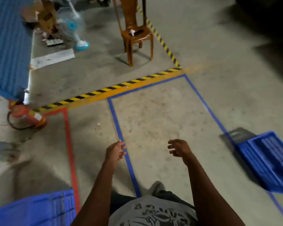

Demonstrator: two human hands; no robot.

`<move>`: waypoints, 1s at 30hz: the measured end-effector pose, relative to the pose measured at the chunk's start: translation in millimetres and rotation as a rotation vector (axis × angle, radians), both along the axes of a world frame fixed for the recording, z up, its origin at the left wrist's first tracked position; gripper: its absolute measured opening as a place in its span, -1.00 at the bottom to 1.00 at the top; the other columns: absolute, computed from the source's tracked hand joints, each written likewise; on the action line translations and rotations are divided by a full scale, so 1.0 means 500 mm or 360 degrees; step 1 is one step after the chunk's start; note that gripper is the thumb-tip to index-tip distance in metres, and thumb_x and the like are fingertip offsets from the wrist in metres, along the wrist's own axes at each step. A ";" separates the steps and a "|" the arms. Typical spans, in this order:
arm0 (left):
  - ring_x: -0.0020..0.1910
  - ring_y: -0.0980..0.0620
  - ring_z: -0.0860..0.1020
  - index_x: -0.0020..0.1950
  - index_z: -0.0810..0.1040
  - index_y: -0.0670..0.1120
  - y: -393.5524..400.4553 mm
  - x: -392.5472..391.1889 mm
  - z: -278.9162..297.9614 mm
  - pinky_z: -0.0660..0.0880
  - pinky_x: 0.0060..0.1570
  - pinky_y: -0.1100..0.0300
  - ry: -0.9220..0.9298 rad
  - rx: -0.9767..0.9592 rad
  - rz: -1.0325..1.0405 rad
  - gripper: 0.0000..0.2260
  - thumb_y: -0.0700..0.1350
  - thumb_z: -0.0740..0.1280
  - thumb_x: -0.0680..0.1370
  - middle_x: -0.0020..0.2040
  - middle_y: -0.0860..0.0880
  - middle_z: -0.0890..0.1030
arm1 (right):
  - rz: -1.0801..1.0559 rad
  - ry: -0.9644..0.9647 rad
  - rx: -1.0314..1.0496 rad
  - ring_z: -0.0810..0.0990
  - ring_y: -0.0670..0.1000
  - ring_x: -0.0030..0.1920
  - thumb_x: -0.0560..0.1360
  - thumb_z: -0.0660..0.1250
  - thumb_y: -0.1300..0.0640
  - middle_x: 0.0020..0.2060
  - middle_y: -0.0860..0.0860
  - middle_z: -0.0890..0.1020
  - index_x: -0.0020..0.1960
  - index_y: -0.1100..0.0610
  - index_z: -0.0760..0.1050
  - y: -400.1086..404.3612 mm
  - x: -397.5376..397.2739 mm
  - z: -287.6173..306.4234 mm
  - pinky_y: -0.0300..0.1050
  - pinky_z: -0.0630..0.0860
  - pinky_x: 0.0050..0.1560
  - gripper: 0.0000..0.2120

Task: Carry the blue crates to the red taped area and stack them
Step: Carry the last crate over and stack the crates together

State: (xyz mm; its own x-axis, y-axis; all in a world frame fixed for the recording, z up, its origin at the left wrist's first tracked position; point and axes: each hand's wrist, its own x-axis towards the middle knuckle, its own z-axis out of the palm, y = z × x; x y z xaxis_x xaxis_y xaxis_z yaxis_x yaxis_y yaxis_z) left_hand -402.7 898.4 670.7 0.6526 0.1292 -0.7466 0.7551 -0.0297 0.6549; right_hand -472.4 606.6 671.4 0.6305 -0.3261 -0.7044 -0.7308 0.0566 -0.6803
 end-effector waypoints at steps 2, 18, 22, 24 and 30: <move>-0.60 0.13 0.50 -0.06 0.58 -0.10 -0.112 0.016 -0.007 0.35 -0.51 0.32 0.0061 -0.0037 -0.0197 -0.86 -0.09 0.27 0.62 -0.23 -0.07 0.57 | -0.0288 0.0023 -0.0020 0.59 0.08 -0.32 0.56 0.31 0.07 -0.17 0.13 0.69 0.03 0.20 0.63 -0.120 -0.032 -0.009 -0.19 0.42 -0.32 -0.79; -0.30 -0.04 0.52 -0.06 0.56 -0.11 -0.925 0.274 -0.108 0.38 -0.29 0.13 0.0343 0.0086 -0.1391 -0.79 -0.03 0.23 0.66 -0.15 -0.07 0.58 | -0.1961 0.0402 0.0243 0.58 0.06 -0.32 0.56 0.30 0.13 -0.22 0.09 0.63 0.12 0.23 0.60 -0.541 -0.327 -0.077 -0.18 0.41 -0.30 -0.77; -0.28 -0.04 0.52 -0.06 0.56 -0.11 -1.128 0.298 -0.099 0.39 -0.28 0.14 0.0282 0.0114 -0.1697 -0.80 -0.04 0.23 0.66 -0.17 -0.06 0.59 | -0.2372 0.0385 0.0313 0.61 0.08 -0.24 0.56 0.31 0.11 -0.14 0.10 0.67 0.14 0.21 0.62 -0.585 -0.400 -0.071 -0.14 0.48 -0.22 -0.76; -0.29 -0.03 0.52 -0.05 0.56 -0.10 -1.215 0.292 -0.096 0.40 -0.29 0.15 0.0268 0.0143 -0.1807 -0.81 -0.04 0.24 0.65 -0.16 -0.06 0.59 | -0.2545 0.0352 0.0326 0.62 0.10 -0.21 0.56 0.31 0.11 -0.11 0.11 0.67 0.16 0.22 0.61 -0.606 -0.437 -0.069 -0.11 0.49 -0.18 -0.74; -0.27 -0.02 0.52 -0.01 0.56 -0.09 -1.407 0.206 -0.131 0.41 -0.26 0.14 0.0355 0.0177 -0.1966 -0.83 -0.03 0.24 0.63 -0.12 -0.05 0.60 | -0.2753 0.0303 0.0361 0.63 0.13 -0.17 0.58 0.30 0.10 -0.07 0.13 0.67 0.18 0.24 0.59 -0.732 -0.548 -0.085 -0.07 0.51 -0.16 -0.73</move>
